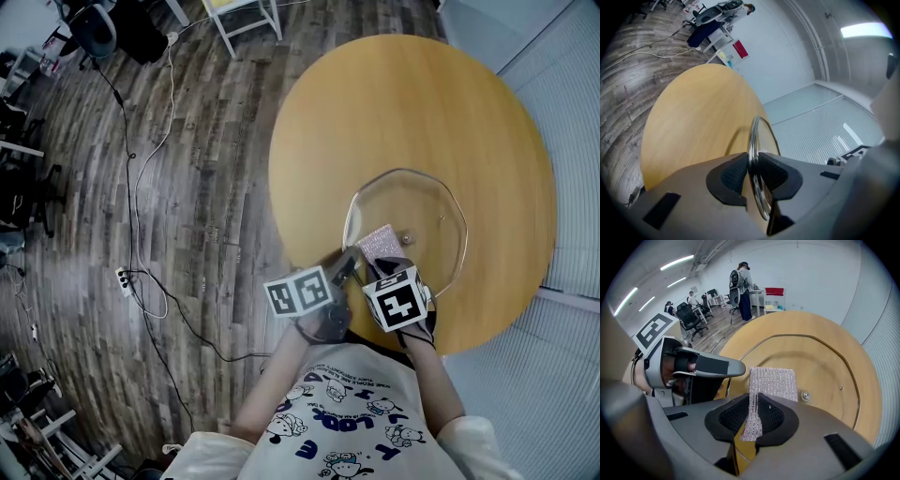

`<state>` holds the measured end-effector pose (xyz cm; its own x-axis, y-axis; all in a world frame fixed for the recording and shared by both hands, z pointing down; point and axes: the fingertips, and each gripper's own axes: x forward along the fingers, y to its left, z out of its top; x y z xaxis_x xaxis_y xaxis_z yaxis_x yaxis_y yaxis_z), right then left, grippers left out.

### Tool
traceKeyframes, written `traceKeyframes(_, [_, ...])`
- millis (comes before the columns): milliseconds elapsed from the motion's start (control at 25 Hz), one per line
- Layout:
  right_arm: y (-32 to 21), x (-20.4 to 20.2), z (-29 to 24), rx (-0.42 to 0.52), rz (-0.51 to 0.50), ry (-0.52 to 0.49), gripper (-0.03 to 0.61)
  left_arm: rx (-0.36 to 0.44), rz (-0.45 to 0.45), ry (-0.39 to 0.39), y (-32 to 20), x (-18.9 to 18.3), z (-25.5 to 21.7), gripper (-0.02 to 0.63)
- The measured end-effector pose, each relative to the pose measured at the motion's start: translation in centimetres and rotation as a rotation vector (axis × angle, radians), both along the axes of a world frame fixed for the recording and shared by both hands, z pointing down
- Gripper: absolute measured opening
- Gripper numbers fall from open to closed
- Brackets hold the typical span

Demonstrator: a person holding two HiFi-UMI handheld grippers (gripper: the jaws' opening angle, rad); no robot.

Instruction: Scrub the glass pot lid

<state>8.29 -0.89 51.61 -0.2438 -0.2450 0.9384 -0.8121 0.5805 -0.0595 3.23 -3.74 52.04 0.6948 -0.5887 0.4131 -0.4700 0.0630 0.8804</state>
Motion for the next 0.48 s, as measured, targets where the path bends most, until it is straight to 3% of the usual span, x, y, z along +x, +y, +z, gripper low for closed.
traceKeyframes(480, [-2.1, -1.2, -0.1, -0.003, -0.016, -0.026, 0.064, -0.006, 0.007, 0.007, -0.4, 0.0, -0.2, 0.08])
